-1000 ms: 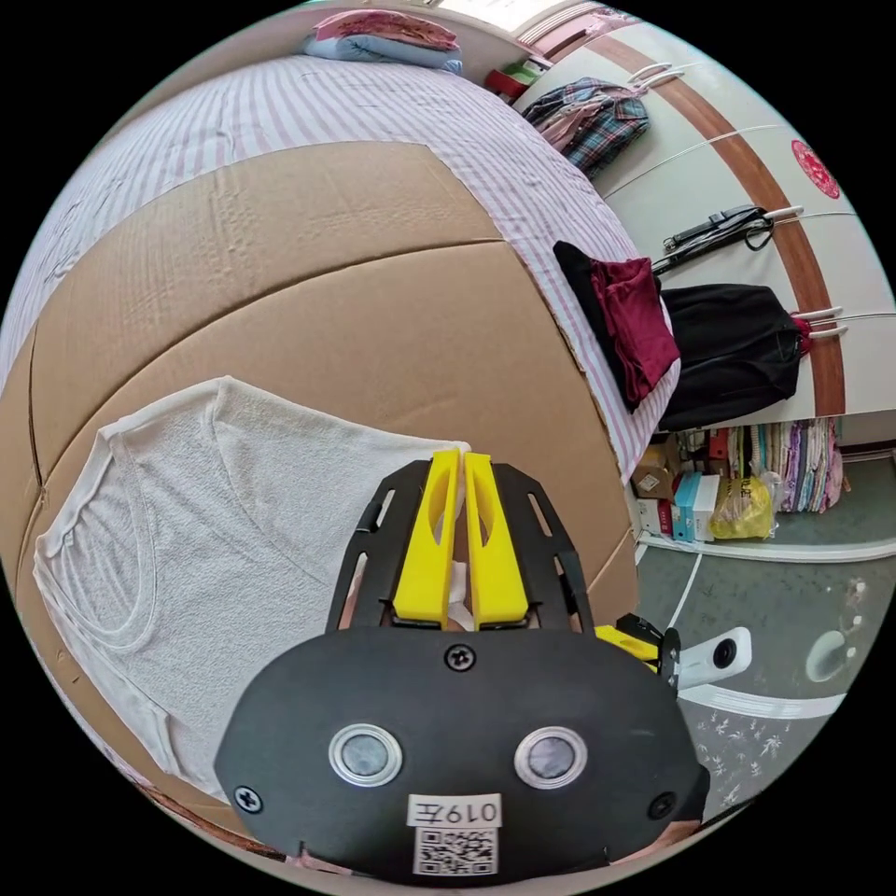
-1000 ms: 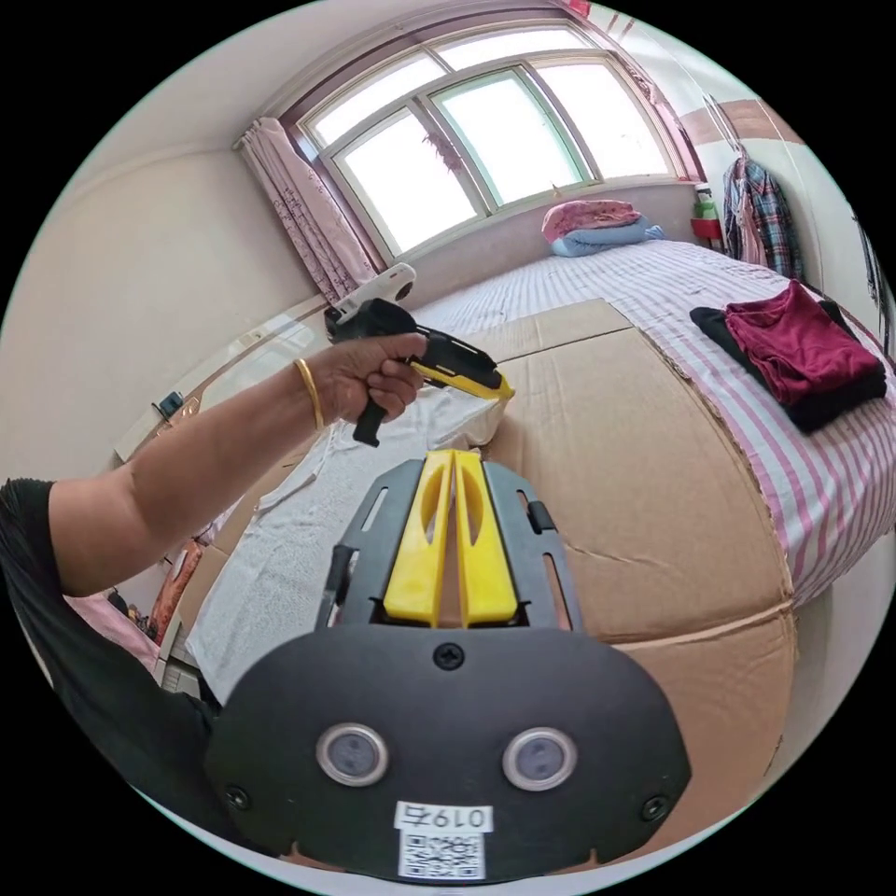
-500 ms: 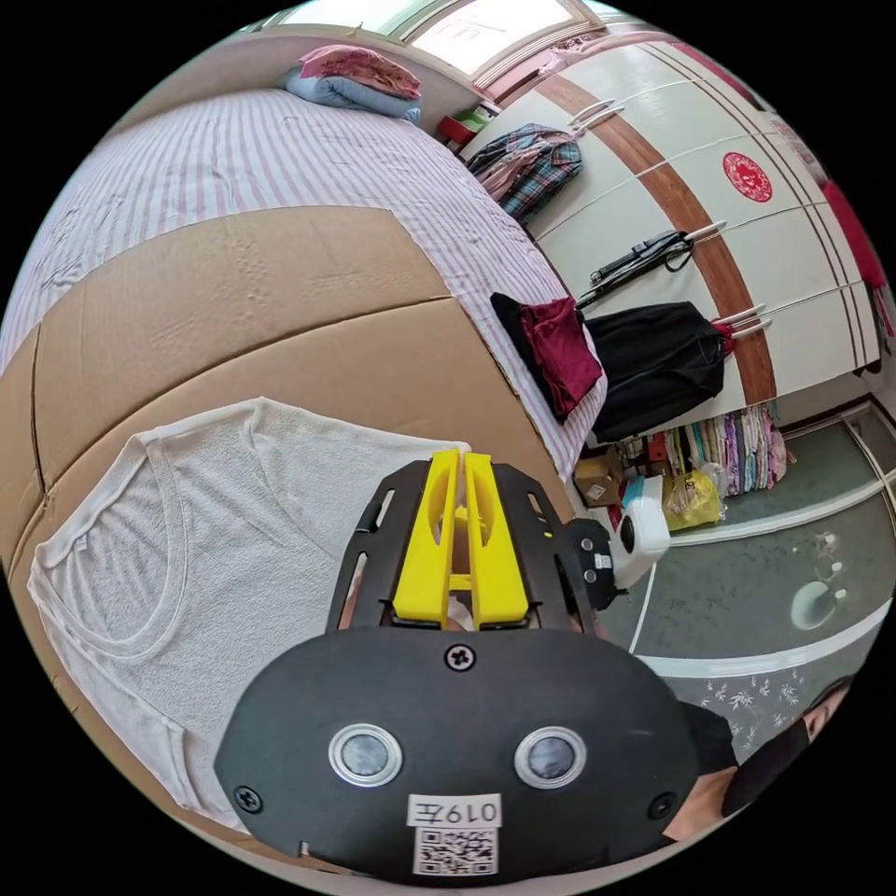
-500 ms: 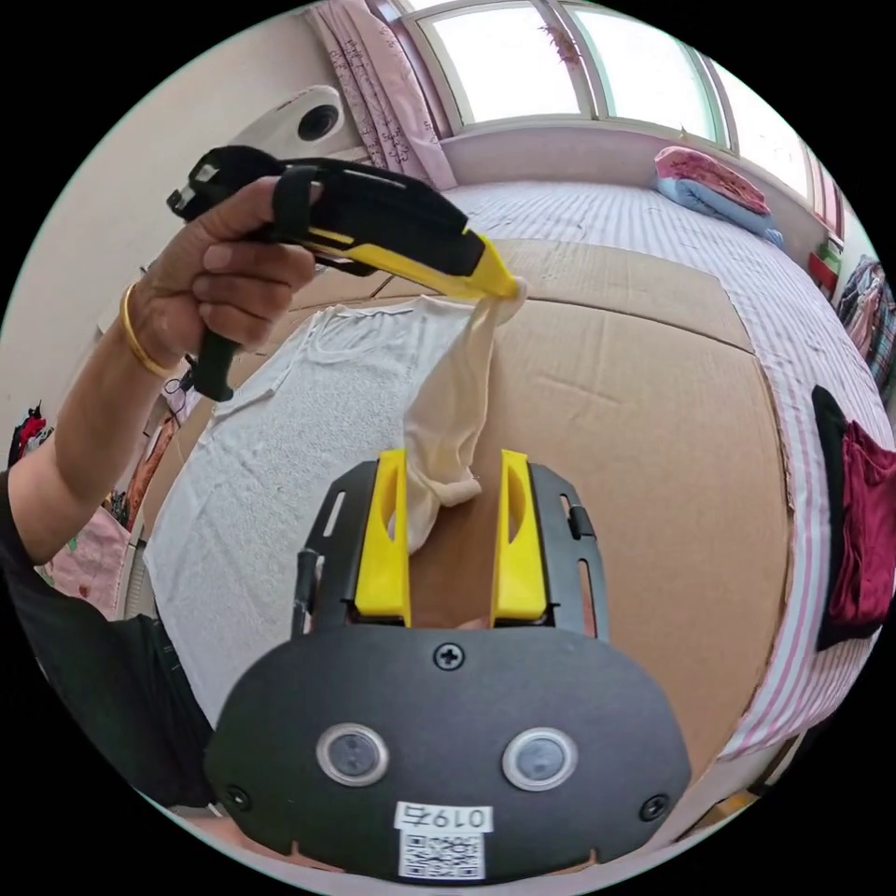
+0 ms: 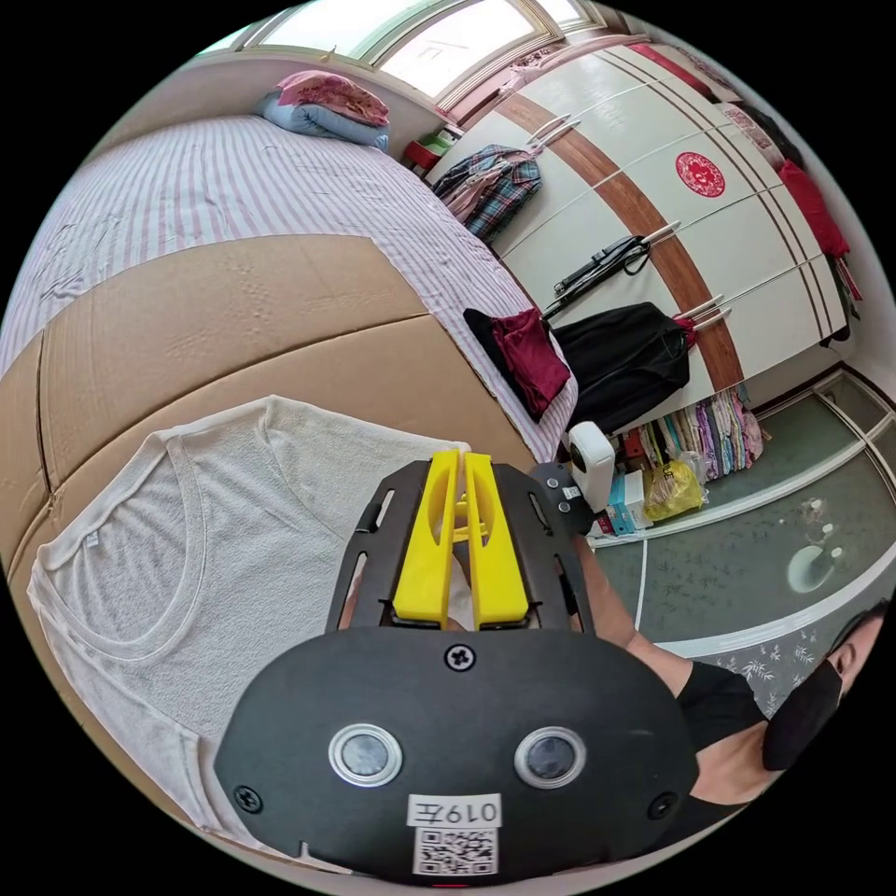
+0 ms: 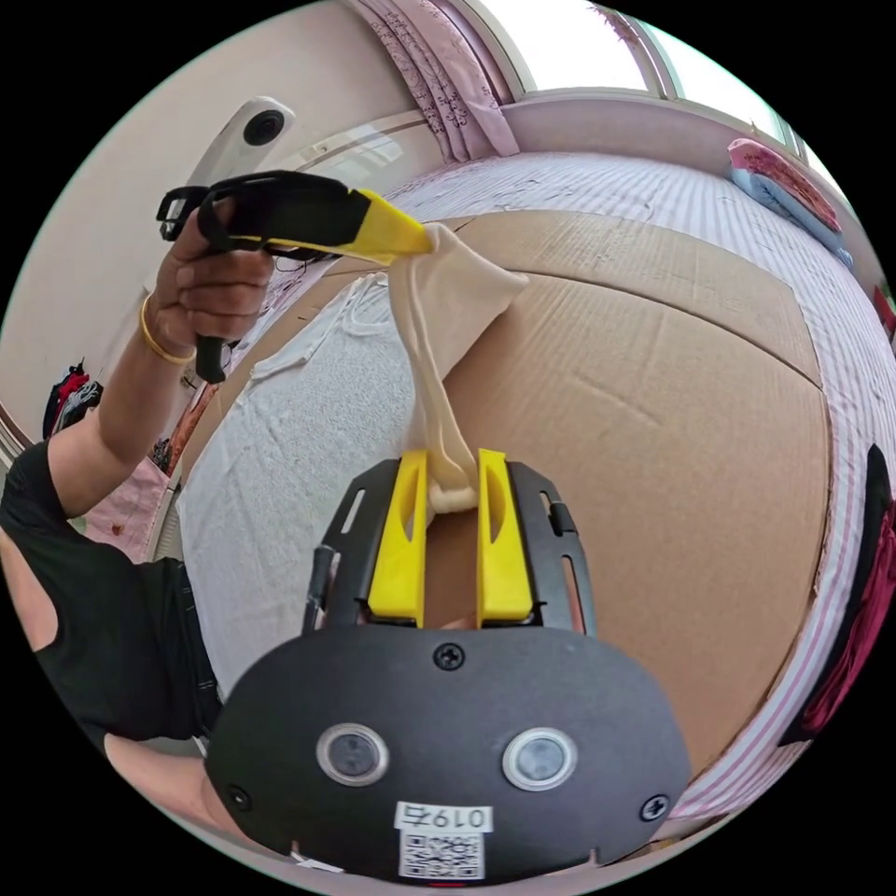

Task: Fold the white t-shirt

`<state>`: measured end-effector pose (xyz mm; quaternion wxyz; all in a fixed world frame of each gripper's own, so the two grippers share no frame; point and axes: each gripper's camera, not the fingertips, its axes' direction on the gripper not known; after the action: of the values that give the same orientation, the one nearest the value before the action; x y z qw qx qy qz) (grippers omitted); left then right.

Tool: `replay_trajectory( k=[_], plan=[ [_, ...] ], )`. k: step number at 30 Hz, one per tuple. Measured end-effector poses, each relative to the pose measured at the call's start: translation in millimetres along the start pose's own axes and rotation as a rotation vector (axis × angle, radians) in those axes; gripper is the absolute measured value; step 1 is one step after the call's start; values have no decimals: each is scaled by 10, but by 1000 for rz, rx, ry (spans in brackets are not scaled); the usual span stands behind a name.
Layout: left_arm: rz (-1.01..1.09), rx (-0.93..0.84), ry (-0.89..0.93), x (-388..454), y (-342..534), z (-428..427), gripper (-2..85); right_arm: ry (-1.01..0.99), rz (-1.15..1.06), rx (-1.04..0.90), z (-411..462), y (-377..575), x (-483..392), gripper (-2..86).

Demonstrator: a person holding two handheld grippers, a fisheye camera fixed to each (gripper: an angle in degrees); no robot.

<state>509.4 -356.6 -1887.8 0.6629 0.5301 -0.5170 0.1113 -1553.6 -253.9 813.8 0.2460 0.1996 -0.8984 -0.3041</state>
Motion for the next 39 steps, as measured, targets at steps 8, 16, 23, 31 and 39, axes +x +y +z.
replay_trajectory(
  k=[8, 16, 23, 31, 39],
  plan=[
    [15, 41, 25, -90, 359, -442, 7, -76, -34, 12, 68, -201, 87, 117],
    [28, 78, 47, -161, 704, -827, 6, -155, -74, -15, 407, -368, -98, 77],
    [2, 190, -11, -245, 1235, -1257, 8, 180, -219, 36, 806, -411, -1023, 38],
    [-183, 324, -116, -437, 2080, -1511, 10, 715, -432, -28, 1853, -396, -2272, 18],
    [-389, 302, -55, -918, 2447, -1589, 8, 1019, -560, -155, 2925, -458, -3071, 11]
  ],
)
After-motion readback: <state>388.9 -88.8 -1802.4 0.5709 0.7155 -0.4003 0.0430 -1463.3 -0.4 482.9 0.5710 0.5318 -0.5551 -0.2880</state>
